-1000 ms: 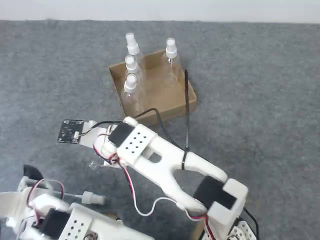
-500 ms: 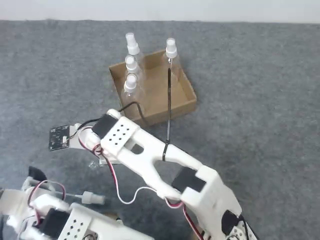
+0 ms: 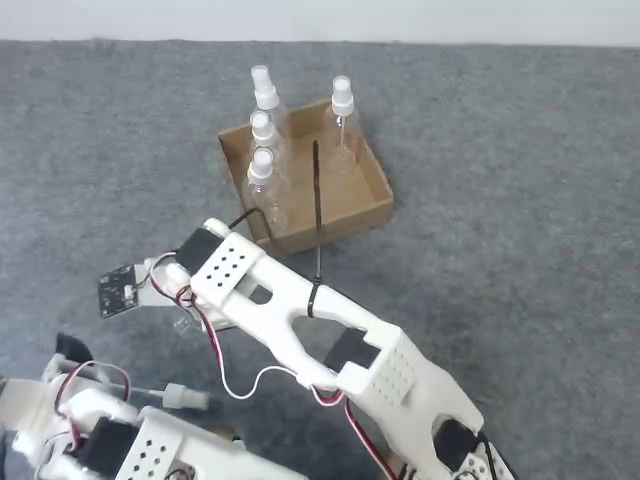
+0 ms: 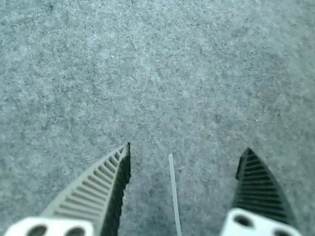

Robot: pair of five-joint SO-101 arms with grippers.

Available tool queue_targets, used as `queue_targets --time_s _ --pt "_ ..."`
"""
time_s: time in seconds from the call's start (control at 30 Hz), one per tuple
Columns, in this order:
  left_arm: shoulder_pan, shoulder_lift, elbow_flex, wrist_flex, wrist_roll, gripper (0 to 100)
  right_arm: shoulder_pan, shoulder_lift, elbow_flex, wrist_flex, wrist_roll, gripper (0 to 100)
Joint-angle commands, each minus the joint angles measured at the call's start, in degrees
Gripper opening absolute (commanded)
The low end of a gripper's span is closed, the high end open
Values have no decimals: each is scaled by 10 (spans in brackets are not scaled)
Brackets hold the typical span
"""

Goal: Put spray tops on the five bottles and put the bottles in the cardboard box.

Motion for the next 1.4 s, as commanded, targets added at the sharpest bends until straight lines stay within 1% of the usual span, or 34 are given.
queue_targets --time_s 0.0,0.07,0.27,0.33,0.5,0.57,0.73,0.8,0.93,1.17,1.37 --pt "-4 -11 -7 1 -5 326 -2 -1 -35 -22 11 321" --pt "-4 -11 -7 1 -5 326 -2 1 -35 -31 11 311" --pt "-3 -11 -7 1 -5 326 -2 4 -35 -55 11 168" --pt "-2 -11 -7 1 -5 326 -2 5 -35 -60 11 154" --pt "-2 -11 -7 1 -5 326 -5 5 -35 -64 5 156" --pt "-2 -11 -7 1 -5 326 -6 5 -35 -67 -15 159" --pt "-1 -11 -7 1 -5 326 -6 5 -35 -70 -32 277" --pt "-1 -11 -7 1 -5 326 -7 5 -35 -71 -31 298" --pt "-1 -11 -7 1 -5 326 -12 5 -35 -71 -30 284" --pt "-2 -11 -7 1 -5 326 -11 5 -35 -97 -30 285" --pt "-2 -11 -2 -2 -5 326 -10 6 -33 -96 -30 284"
